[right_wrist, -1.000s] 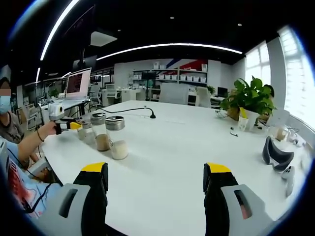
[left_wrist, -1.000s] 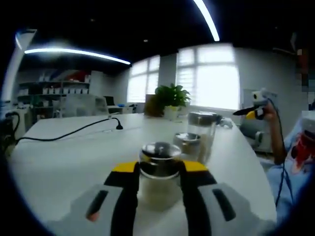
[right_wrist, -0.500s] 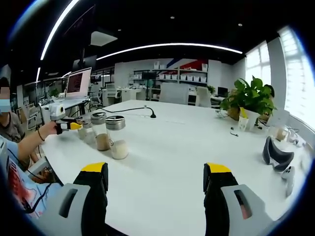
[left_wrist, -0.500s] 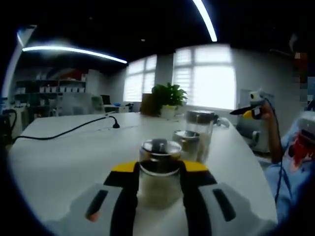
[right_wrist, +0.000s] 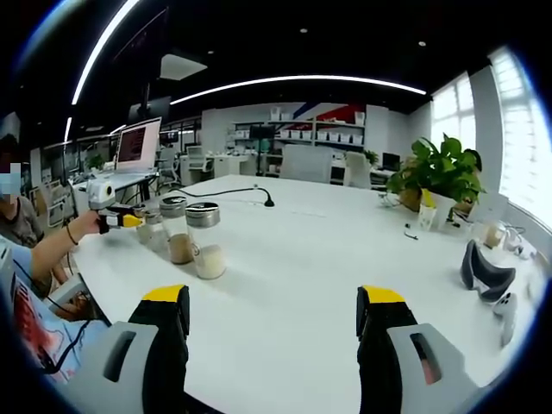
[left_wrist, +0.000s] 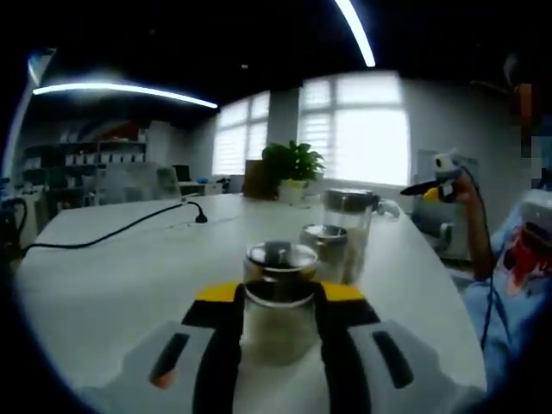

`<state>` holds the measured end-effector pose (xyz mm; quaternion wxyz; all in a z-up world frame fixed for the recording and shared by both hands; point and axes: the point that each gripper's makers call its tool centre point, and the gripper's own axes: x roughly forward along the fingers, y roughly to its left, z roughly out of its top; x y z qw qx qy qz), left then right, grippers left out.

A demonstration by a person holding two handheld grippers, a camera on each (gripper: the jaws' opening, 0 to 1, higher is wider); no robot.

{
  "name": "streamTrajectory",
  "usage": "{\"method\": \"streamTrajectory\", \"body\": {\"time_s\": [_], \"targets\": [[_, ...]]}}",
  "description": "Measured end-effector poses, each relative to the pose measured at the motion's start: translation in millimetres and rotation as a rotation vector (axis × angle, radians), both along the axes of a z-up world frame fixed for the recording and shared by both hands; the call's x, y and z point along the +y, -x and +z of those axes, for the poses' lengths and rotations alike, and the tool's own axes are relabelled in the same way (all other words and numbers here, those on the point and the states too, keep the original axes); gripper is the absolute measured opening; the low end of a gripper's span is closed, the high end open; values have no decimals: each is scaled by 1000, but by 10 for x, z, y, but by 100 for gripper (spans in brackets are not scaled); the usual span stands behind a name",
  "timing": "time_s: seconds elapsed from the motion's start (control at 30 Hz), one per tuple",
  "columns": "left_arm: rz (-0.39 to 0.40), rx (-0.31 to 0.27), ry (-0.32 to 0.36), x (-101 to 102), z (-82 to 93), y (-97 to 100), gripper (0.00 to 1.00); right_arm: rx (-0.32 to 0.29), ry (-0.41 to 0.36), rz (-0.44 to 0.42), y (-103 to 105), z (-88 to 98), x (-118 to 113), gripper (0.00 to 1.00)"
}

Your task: Rotate the seasoning bottle until the label or dispensing opening points toward the visible target arrow and the bottle remains upright within the marked orientation range

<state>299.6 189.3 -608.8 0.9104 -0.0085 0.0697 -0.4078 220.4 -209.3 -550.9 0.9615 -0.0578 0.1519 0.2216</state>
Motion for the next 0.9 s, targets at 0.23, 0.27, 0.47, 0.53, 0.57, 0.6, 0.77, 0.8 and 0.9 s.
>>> {"method": "streamTrajectory", "body": {"time_s": [0.23, 0.27, 0.47, 0.53, 0.57, 0.6, 0.77, 0.8, 0.9], "targets": [[33, 29, -25, 66, -17, -23, 42, 3, 2, 10, 1, -13, 37, 81], [30, 17, -26, 76, -3, -14, 43, 3, 3, 12, 4, -14, 43, 81], [22, 5, -7, 96, 76, 94, 46, 10, 4, 7, -16, -38, 38, 81], [30, -3, 21, 113, 139, 131, 46, 16, 4, 7, -28, -55, 40, 81], [25, -5, 32, 114, 164, 155, 46, 19, 4, 9, -30, -61, 43, 81], [25, -3, 41, 113, 183, 177, 46, 21, 4, 11, -31, -64, 46, 81], [49, -7, -10, 113, 207, 308, 54, 15, 6, 15, -18, -46, 53, 81], [73, 7, 16, 137, 239, 318, 53, 14, 6, 12, -20, -45, 46, 81], [198, 116, 15, 290, 216, 350, 45, 19, 6, 7, -25, -56, 32, 81]]}}
